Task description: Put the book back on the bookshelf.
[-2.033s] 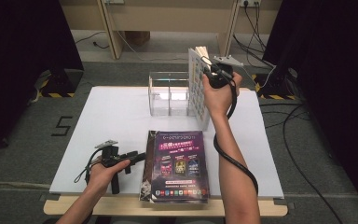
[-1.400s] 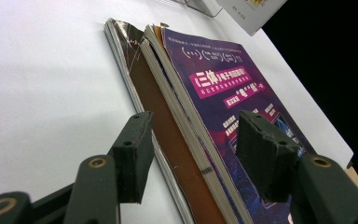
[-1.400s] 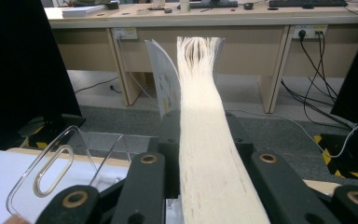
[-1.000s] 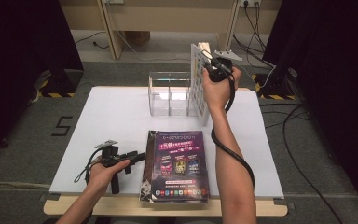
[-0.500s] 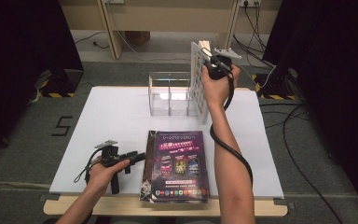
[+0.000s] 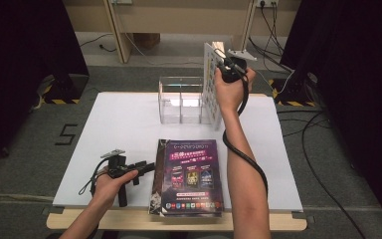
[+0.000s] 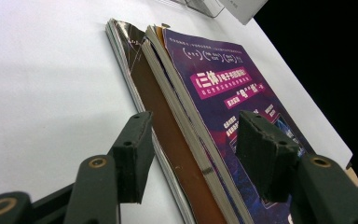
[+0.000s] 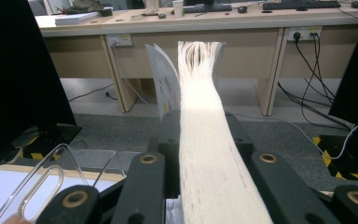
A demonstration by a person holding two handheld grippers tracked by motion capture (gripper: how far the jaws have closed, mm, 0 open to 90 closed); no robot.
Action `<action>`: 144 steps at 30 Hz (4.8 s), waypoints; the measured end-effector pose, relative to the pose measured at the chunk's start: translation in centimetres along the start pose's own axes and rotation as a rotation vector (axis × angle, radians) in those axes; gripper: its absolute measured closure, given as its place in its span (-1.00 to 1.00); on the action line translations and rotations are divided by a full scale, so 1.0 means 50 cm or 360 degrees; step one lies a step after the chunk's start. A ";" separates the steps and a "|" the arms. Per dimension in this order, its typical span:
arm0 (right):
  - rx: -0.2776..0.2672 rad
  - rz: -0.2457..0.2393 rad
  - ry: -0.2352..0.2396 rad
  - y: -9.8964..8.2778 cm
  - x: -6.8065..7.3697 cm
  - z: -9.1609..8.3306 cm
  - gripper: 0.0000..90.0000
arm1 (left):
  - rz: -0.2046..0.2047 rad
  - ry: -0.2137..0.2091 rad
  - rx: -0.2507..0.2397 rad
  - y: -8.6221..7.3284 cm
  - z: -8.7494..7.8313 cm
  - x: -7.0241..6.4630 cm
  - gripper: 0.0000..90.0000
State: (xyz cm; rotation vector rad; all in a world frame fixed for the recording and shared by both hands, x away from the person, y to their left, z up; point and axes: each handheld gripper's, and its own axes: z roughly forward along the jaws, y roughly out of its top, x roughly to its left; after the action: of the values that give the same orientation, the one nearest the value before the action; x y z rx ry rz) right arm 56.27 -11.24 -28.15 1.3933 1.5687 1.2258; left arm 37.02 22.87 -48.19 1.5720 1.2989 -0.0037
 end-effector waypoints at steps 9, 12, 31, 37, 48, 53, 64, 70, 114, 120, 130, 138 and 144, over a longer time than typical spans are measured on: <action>-0.0014 0.0005 -0.0012 0.002 -0.001 0.007 0.65 | 0.0001 0.0000 -0.0001 0.001 -0.001 0.000 0.01; -0.0022 0.0009 -0.0015 0.004 0.000 0.008 0.65 | 0.0001 0.0000 -0.0003 0.000 0.000 0.001 0.01; -0.0030 0.0028 -0.0042 -0.001 0.000 0.028 0.65 | -0.0006 -0.0001 -0.0001 0.000 0.000 0.003 0.01; -0.0029 0.0018 -0.0055 -0.019 0.001 0.035 0.65 | -0.0001 0.0001 0.0000 0.000 -0.001 0.003 0.01; -0.0027 -0.0053 -0.0175 -0.042 0.005 0.029 0.64 | 0.0002 0.0000 0.0006 -0.003 0.001 0.003 0.01; -0.0009 -0.0055 -0.0184 -0.045 -0.001 0.022 0.63 | 0.0007 -0.0002 0.0011 -0.005 0.002 -0.002 0.01; 0.0023 -0.0054 -0.0161 -0.045 -0.014 0.013 0.57 | 0.0010 -0.0009 0.0013 -0.006 0.004 -0.004 0.01; 0.0025 -0.0041 -0.0137 -0.044 -0.017 0.011 0.53 | 0.0009 -0.0009 0.0008 -0.006 0.002 -0.003 0.01; 0.0069 -0.0010 -0.0095 -0.057 -0.021 -0.011 0.44 | 0.0014 -0.0008 0.0022 -0.008 0.006 -0.009 0.01; 0.0129 -0.0003 -0.0077 -0.036 -0.021 0.000 0.41 | 0.0014 -0.0009 0.0023 -0.009 0.006 -0.009 0.01; 0.0290 0.0043 -0.0045 -0.025 -0.029 0.037 0.53 | 0.0013 -0.0004 0.0016 -0.008 0.005 -0.005 0.01; 0.0273 0.0017 -0.0057 -0.029 -0.024 0.031 0.65 | 0.0005 -0.0010 0.0022 -0.009 0.007 -0.005 0.01; 0.0197 0.0005 -0.0084 -0.034 -0.018 0.025 0.65 | 0.0006 -0.0008 0.0026 -0.008 0.007 -0.003 0.01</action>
State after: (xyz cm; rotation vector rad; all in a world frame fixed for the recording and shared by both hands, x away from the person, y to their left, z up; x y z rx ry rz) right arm 57.06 -11.82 -30.20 1.4942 1.6296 1.1012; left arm 36.87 22.47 -48.56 1.5875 1.2947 -0.0159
